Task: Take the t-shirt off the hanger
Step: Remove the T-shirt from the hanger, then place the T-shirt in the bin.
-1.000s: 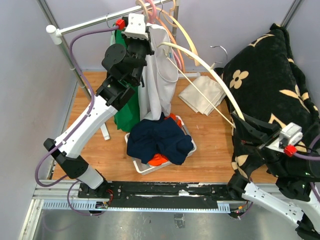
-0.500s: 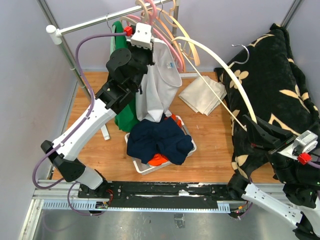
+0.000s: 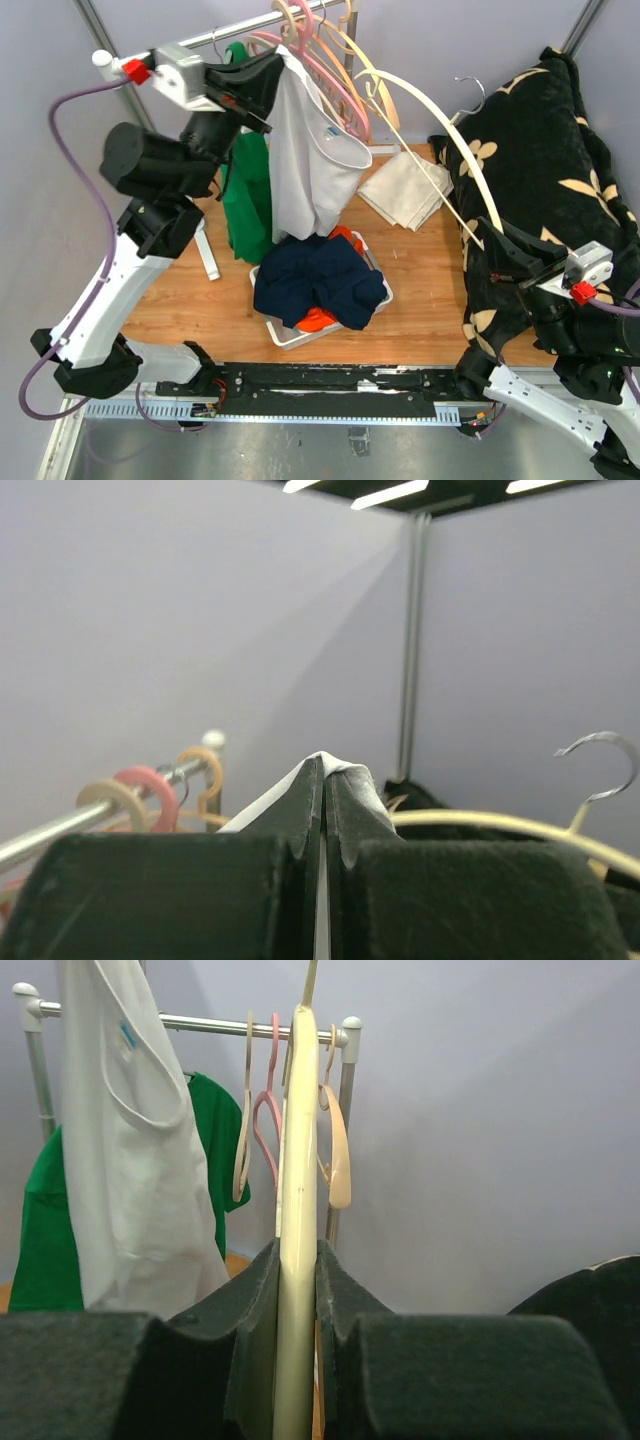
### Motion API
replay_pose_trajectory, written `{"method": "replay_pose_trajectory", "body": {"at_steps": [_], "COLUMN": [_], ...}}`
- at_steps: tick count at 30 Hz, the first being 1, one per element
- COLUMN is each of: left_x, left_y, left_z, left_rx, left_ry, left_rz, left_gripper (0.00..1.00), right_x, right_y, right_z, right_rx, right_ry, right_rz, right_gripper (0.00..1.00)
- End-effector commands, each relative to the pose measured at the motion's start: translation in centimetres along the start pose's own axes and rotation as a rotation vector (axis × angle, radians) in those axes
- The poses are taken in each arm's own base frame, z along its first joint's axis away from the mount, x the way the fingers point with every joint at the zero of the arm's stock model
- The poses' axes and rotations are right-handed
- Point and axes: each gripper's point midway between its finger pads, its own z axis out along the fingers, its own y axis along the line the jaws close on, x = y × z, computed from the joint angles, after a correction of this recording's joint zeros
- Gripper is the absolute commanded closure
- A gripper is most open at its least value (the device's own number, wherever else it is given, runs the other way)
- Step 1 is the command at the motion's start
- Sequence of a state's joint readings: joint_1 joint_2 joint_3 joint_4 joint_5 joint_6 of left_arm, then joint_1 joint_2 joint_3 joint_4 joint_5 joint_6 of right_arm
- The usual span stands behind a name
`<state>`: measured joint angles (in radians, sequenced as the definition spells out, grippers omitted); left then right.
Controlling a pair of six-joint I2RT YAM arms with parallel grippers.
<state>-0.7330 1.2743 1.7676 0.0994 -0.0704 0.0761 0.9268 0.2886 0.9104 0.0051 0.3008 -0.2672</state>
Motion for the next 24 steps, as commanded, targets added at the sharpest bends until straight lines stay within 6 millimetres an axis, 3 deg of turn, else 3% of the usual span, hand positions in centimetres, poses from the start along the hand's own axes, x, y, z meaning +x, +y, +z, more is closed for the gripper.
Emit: {"method": "replay_pose_trajectory", "body": {"at_steps": [1,5,13,19,24], "left_x": [-11.2,-15.7,-19.5,-17.8,-12.6], "left_y": [-2.1,-2.8,-3.9,-4.7,-5.1], "left_z": [-1.4,-1.6,-2.3,-2.1,-1.6], "left_rx": [0.134,0.187,0.266,0.307,0.298], "left_ry": [-0.301,-0.390,-0.505,-0.468,-0.352], "left_rz": [-0.110,-0.160,-0.273,-0.356,-0.414], "left_gripper": [1.00,0.99,0.99,1.00,0.99], "right_x": [-2.5,-2.3,-2.6,-2.3,-2.0], "right_y": [-1.1,-0.9,-0.7,-0.7,-0.5], "right_z": [0.5,1.0,1.5,1.6,1.6], "right_rx": [0.052,0.049,0.044,0.051,0.047], "right_ry": [-0.079,-0.075,-0.076,-0.072,-0.067], "right_rz": [0.011,0.012,0.020,0.015,0.020], "right_gripper": [0.99,0.99,0.99,0.99,0.99]}}
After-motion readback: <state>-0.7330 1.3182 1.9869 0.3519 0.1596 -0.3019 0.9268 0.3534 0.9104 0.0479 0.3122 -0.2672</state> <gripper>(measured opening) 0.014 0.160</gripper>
